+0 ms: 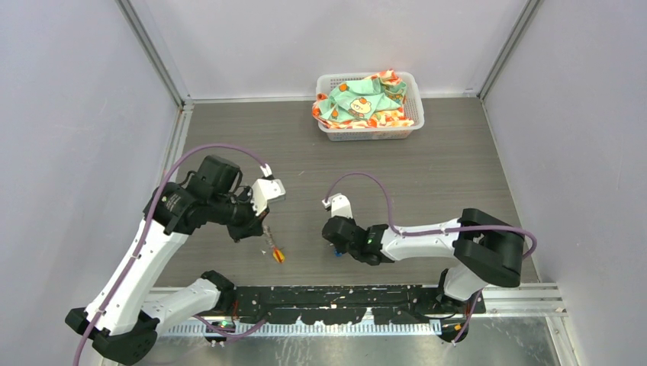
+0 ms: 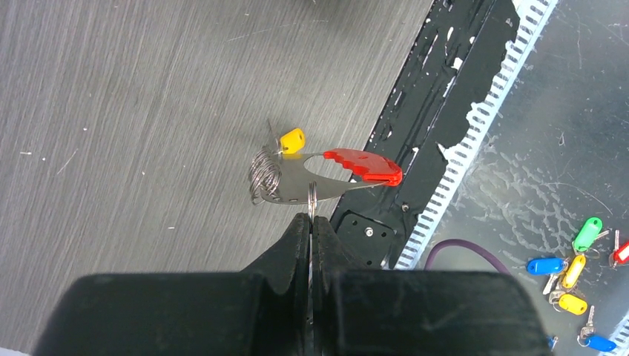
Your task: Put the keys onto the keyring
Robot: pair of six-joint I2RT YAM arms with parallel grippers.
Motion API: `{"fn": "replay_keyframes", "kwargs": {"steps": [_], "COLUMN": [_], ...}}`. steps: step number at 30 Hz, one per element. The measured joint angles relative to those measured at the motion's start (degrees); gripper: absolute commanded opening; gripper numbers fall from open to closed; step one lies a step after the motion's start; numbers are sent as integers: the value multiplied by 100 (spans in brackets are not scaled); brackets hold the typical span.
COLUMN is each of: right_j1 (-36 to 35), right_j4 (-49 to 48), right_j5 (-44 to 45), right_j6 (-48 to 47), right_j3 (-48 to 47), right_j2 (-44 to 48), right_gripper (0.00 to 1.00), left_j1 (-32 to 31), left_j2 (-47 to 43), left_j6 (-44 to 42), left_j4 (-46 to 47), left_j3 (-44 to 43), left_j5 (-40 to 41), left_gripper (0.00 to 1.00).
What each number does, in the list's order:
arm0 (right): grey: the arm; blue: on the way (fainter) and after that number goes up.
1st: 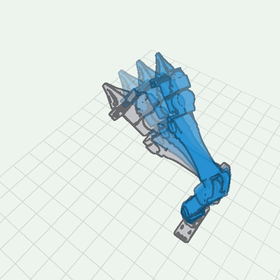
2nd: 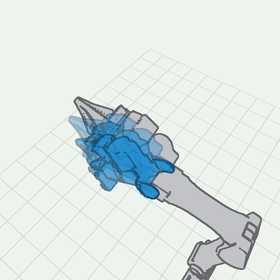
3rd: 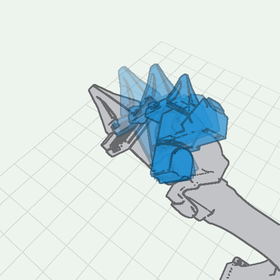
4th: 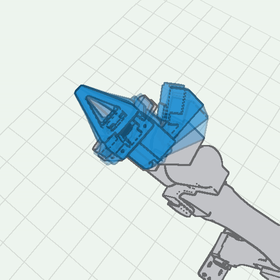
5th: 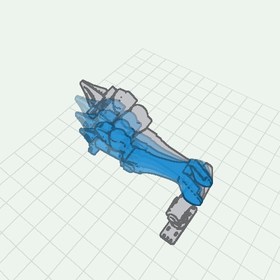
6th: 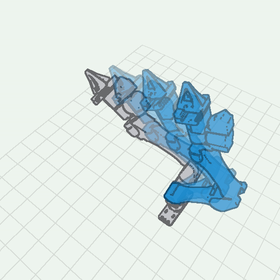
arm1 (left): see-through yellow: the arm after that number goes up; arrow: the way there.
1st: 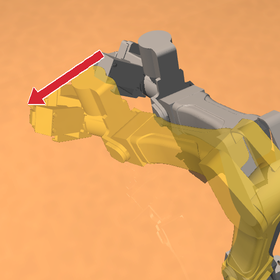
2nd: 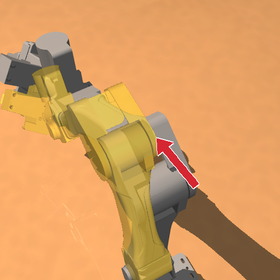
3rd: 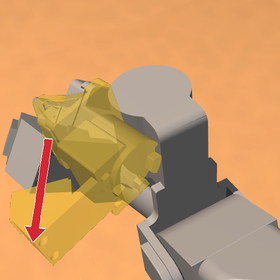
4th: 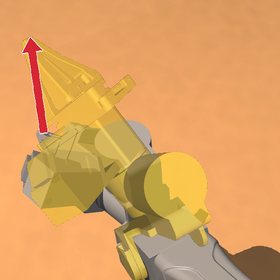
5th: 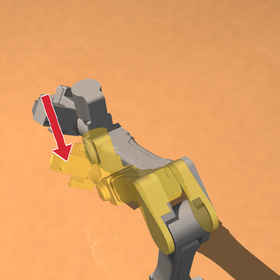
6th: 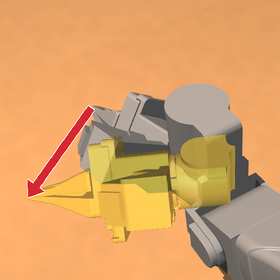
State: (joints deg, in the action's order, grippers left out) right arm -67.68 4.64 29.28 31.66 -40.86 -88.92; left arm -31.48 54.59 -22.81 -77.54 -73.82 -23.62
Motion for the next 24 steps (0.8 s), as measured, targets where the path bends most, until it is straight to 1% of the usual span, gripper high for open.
{"fn": "replay_keyframes", "kwargs": {"steps": [6,9,14,19,20,24], "right_j1": [13,42,94,118,118,129], "right_j4": [-479,-758,-1040,-1158,-1180,-1200], "right_j5": [-800,-1147,-1458,-1480,-1480,-1467], "right_j6": [-199,-256,-310,-358,-376,-472], "right_j3": [37,37,37,15,-15,-170], "right_j2": [354,376,74,-319,-358,-496], "right_gripper": [1,1,1,1,2,11], "left_j1": [0,0,0,0,0,0], "left_j2": [42,55,55,55,55,55], "left_j6": [-15,-17,-17,-17,-17,-17], "left_j4": [-107,-175,-205,-208,-210,-210], "left_j3": [0,0,0,-11,-22,-46], "left_j5": [-52,-66,-66,-66,-66,-66], "left_gripper": [0,0,0,0,0,0]}}
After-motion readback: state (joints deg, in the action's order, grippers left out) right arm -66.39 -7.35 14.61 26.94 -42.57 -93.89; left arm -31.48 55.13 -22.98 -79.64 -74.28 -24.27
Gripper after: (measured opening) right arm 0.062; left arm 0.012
